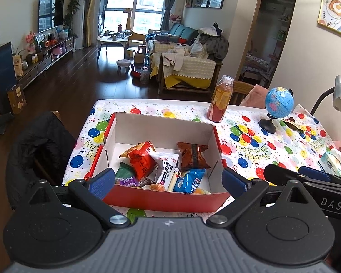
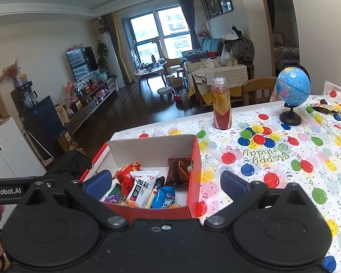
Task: Organize snacks
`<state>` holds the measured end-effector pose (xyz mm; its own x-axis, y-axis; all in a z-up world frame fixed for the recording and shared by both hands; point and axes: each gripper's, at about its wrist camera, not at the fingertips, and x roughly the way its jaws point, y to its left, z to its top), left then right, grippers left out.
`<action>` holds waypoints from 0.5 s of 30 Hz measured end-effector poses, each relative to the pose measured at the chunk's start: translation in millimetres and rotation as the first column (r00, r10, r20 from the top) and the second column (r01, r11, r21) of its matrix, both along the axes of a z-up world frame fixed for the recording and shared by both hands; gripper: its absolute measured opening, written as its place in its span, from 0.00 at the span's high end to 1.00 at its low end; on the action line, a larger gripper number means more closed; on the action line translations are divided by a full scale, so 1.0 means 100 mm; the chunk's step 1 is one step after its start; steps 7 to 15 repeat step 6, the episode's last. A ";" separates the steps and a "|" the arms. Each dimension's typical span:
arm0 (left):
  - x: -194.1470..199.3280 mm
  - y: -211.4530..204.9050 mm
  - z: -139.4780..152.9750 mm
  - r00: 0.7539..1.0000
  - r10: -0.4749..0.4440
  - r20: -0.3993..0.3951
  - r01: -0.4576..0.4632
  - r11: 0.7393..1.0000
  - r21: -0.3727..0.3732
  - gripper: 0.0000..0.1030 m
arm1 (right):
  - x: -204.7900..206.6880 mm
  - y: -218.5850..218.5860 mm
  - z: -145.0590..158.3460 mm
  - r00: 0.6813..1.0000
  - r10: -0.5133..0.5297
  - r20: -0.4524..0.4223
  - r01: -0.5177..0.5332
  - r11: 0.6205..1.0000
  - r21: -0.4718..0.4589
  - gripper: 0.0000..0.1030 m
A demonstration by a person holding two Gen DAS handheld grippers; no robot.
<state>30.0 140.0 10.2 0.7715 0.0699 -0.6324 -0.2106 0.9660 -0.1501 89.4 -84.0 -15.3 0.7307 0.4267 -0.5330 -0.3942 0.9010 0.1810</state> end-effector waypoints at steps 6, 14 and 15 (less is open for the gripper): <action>-0.02 -0.03 0.02 1.000 0.007 -0.003 -0.007 1.000 0.000 0.02 | -0.02 -0.05 0.02 1.000 -0.009 0.002 0.009 1.000 0.003 0.01; -0.02 -0.03 0.02 1.000 0.007 -0.003 -0.007 1.000 0.000 0.02 | -0.02 -0.05 0.02 1.000 -0.009 0.002 0.009 1.000 0.003 0.01; -0.02 -0.03 0.02 1.000 0.007 -0.003 -0.007 1.000 0.000 0.02 | -0.02 -0.05 0.02 1.000 -0.009 0.002 0.009 1.000 0.003 0.01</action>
